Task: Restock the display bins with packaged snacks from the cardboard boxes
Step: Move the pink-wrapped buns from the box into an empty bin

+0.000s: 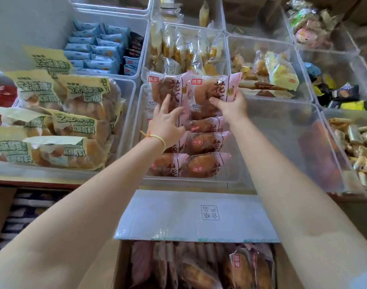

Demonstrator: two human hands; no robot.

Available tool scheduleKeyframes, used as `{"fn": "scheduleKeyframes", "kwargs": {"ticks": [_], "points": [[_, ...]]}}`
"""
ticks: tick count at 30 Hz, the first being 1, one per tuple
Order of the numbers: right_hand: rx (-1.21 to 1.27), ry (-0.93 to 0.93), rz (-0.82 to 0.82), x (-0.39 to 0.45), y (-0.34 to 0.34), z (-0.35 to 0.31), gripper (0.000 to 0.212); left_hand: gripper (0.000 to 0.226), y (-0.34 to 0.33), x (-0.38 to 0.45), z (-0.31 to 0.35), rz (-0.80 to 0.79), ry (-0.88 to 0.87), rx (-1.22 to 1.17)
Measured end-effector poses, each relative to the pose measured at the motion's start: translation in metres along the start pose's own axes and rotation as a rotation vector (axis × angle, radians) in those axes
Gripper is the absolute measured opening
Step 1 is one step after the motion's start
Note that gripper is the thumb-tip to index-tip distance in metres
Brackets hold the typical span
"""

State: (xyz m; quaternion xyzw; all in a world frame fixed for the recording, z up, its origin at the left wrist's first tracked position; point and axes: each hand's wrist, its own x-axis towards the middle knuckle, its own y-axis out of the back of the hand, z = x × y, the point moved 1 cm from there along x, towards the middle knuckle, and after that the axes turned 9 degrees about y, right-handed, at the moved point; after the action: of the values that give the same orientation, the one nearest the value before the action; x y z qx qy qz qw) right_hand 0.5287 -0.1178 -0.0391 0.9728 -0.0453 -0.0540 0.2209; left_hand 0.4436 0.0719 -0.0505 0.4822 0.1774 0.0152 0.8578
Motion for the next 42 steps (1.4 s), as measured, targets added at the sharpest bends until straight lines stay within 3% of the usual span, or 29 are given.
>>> {"fn": "scheduleKeyframes", "kwargs": {"ticks": [5,12,14,17,19,23,26,28,30,33,37,39,42], "points": [[-0.441,-0.005,-0.037,0.016,0.004,0.008,0.075,0.061,-0.005,0.005,-0.002,0.007,-0.002,0.157],[-0.575,0.01,-0.03,-0.003,0.001,0.002,0.09,0.058,0.002,-0.01,-0.003,-0.012,-0.022,0.056],[-0.543,0.019,0.004,-0.019,0.005,-0.01,0.081,0.055,0.004,-0.022,-0.003,-0.015,-0.026,0.005],[-0.402,0.073,-0.007,-0.064,0.017,-0.029,0.033,0.04,0.004,-0.05,-0.006,-0.003,-0.045,-0.14],[-0.197,0.064,-0.151,-0.116,0.027,-0.036,0.013,0.03,0.002,-0.076,-0.009,0.011,-0.05,-0.223],[0.057,-0.193,-0.605,-0.24,0.052,-0.029,0.04,0.018,-0.003,-0.142,-0.011,0.049,-0.075,-0.437],[-0.153,-0.447,-0.83,-0.302,0.06,0.002,0.028,0.022,-0.007,-0.194,-0.004,0.044,-0.11,-0.563],[-0.4,-0.451,-0.875,-0.32,0.064,0.019,0.019,0.03,-0.011,-0.227,-0.001,-0.016,-0.172,-0.591],[-0.542,-0.398,-0.751,-0.327,0.073,0.026,0.019,0.039,-0.017,-0.255,0.002,-0.053,-0.28,-0.544],[-0.504,-0.17,-0.6,-0.328,0.086,0.018,0.019,0.046,-0.024,-0.28,-0.001,-0.014,-0.43,-0.455],[-0.486,0.107,-0.259,-0.295,0.084,0.01,0.048,0.042,-0.027,-0.285,-0.009,-0.035,-0.415,-0.394],[-0.581,0.151,-0.266,-0.268,0.077,0.009,0.061,0.038,-0.031,-0.282,-0.012,-0.06,-0.356,-0.325],[-0.838,0.119,-0.434,-0.238,0.069,0.018,0.068,0.032,-0.043,-0.279,-0.018,-0.11,-0.236,-0.217]]}}
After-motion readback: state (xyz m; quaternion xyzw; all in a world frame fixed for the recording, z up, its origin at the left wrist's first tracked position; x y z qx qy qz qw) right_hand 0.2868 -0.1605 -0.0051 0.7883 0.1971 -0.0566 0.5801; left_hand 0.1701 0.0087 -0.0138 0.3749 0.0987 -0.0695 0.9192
